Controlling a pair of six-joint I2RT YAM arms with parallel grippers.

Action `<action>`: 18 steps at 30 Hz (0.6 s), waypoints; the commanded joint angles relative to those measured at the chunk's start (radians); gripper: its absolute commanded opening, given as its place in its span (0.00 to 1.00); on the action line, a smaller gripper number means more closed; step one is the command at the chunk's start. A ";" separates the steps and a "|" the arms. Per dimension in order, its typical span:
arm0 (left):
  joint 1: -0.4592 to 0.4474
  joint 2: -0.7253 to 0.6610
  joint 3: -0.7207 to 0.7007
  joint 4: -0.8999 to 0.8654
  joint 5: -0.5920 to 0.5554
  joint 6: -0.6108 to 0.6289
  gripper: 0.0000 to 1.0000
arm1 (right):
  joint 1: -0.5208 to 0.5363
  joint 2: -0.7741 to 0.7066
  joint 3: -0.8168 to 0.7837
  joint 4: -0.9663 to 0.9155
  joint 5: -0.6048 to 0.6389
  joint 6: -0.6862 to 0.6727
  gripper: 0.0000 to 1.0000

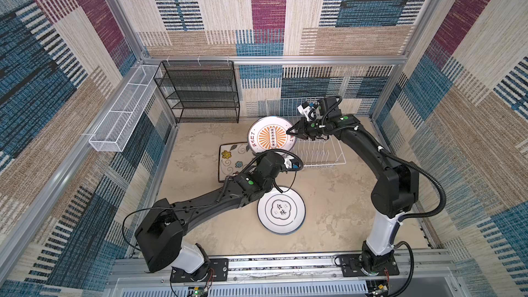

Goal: Unload the plates from the dish rack
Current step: Pick up a plate from the dish rack.

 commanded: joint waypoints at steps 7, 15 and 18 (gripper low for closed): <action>0.004 -0.042 0.038 -0.095 0.040 -0.195 0.65 | -0.002 -0.014 -0.001 0.116 -0.034 0.015 0.00; 0.013 -0.132 0.060 -0.292 0.202 -0.482 0.77 | -0.038 -0.062 -0.065 0.312 0.044 0.132 0.00; 0.035 -0.186 0.064 -0.323 0.306 -0.615 0.79 | -0.045 -0.079 -0.077 0.348 0.080 0.141 0.00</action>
